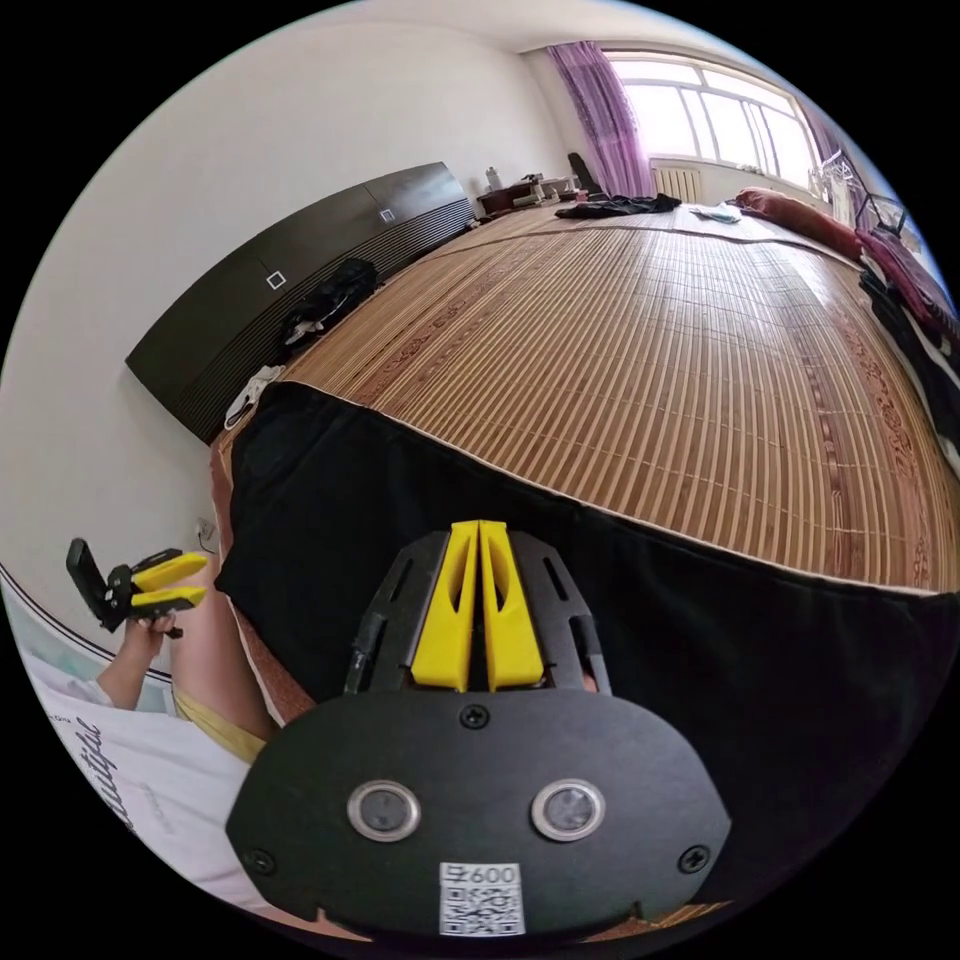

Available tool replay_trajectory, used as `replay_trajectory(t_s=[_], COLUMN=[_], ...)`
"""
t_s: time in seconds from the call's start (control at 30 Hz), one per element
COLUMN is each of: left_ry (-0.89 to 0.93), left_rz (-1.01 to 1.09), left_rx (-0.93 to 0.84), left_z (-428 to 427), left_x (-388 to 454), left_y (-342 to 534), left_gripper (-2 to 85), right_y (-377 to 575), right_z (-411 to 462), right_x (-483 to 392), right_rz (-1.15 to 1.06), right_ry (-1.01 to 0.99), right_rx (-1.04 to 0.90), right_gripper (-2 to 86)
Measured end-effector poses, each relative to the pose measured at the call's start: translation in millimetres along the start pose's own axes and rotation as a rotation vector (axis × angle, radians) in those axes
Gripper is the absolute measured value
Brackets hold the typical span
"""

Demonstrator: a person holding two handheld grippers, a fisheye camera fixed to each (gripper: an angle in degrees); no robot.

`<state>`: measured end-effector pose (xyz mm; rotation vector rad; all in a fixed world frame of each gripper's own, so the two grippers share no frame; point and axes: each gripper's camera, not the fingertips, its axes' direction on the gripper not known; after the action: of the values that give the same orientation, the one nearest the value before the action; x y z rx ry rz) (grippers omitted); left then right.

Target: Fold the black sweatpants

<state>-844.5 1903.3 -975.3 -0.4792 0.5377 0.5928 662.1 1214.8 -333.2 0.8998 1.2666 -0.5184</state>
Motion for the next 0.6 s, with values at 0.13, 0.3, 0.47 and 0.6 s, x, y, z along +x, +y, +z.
replay_trajectory(t_s=[0.13,0.3,0.47,0.6], left_ry=[0.054,0.081,0.079,0.091], left_rz=[-0.104,-0.244,-0.352,-0.425], left_rx=[0.034,0.086,0.099,0.136], left_z=[39,97,138,167], left_x=[-3,-19,-27,-37], left_y=[18,35,57,74], left_gripper=[9.2,7.6,7.4,6.4], right_y=[4,10,16,21], right_z=[8,19,29,36], right_x=[-4,-8,1,6], right_rz=[-0.033,-0.069,-0.070,-0.075], right_ry=[0.052,0.111,0.113,0.121], right_rx=[0.003,0.004,0.005,0.006], right_gripper=[-0.9,-0.9,-0.9,-0.9])
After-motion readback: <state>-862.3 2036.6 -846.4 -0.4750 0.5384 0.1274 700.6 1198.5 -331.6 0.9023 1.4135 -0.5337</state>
